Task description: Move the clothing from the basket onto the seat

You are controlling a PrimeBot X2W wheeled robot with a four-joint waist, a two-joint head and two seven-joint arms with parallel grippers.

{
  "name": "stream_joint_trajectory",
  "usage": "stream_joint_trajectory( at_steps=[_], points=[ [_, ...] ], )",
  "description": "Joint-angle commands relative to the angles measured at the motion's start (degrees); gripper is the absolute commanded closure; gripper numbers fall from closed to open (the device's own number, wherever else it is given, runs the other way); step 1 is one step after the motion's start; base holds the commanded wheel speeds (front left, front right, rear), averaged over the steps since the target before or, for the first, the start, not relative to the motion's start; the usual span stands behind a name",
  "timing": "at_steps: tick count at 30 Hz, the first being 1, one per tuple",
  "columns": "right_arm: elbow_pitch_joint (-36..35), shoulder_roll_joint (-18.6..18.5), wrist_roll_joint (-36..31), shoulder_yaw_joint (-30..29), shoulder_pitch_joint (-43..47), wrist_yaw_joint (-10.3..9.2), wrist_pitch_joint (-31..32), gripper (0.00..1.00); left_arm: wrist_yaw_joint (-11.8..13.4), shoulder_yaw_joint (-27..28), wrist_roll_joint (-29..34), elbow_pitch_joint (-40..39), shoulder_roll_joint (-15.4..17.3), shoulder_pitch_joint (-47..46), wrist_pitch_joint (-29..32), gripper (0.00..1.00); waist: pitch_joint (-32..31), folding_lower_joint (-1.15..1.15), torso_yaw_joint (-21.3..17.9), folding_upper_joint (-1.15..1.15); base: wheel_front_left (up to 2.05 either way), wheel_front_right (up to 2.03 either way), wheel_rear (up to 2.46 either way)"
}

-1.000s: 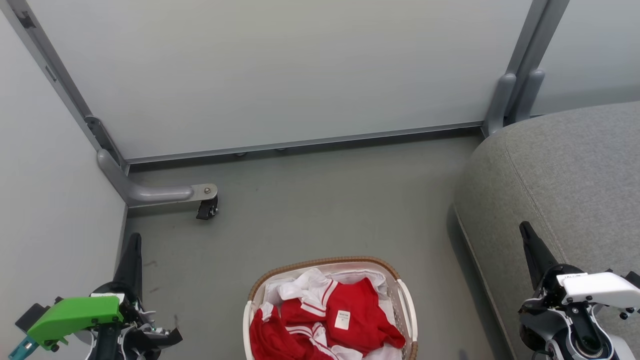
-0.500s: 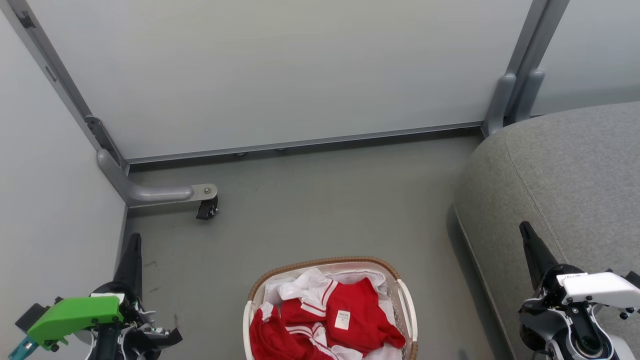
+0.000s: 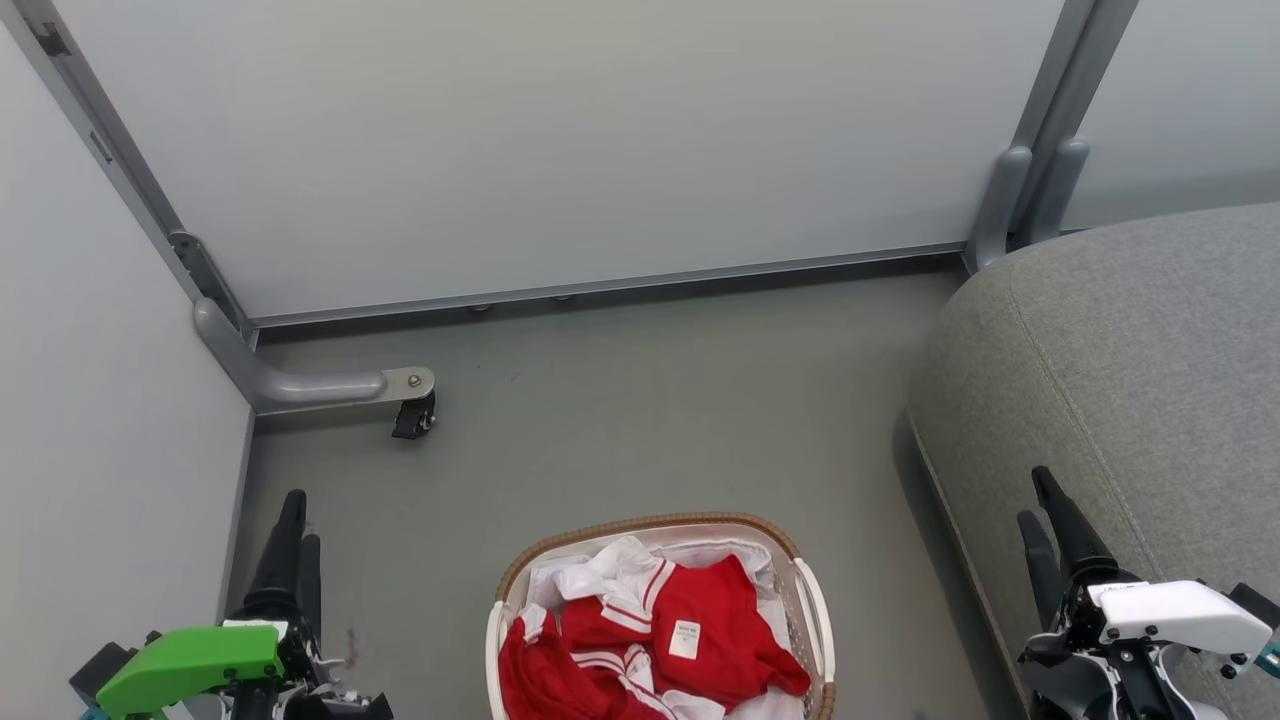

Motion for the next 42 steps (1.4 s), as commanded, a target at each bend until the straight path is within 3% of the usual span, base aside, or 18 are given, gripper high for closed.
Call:
stream_joint_trajectory(
  at_steps=[1,13,22,30,42],
  points=[
    [-0.87,-0.46,-1.18,0.05,-0.59,0.01,-0.75,0.0,-0.04,-0.42,1.19,-1.39,0.2,-0.63,-0.62,0.0,0.02,0.0,0.0,0.0,0.0,0.0,0.0],
    [-3.74,-0.62,-10.75,-0.86,-0.43,0.01,-3.79,0.0,-0.07,-2.51,8.85,-4.2,0.3,-0.73,-3.65,0.0,0.22,0.0,0.07,0.0,0.0,0.0,0.0],
    [-6.54,-0.72,-23.16,-0.38,-0.1,0.01,-5.86,0.0,-0.09,-3.2,18.77,-6.49,0.36,-1.04,-5.72,0.0,0.39,0.0,0.26,0.0,0.0,0.0,0.0],
    [-8.99,-0.79,-38.07,1.98,0.7,0.01,-7.74,0.0,1.59,-5.19,30.37,-8.18,0.41,-1.1,-7.56,0.0,0.53,0.0,0.4,0.0,0.0,0.0,0.0],
    [-8.27,-0.89,-48.77,3.71,1.65,0.02,-10.0,0.0,3.76,-7.7,42.86,-7.81,0.49,0.37,-9.83,0.0,0.57,0.0,0.53,0.0,0.0,0.0,0.0]
  ],
)
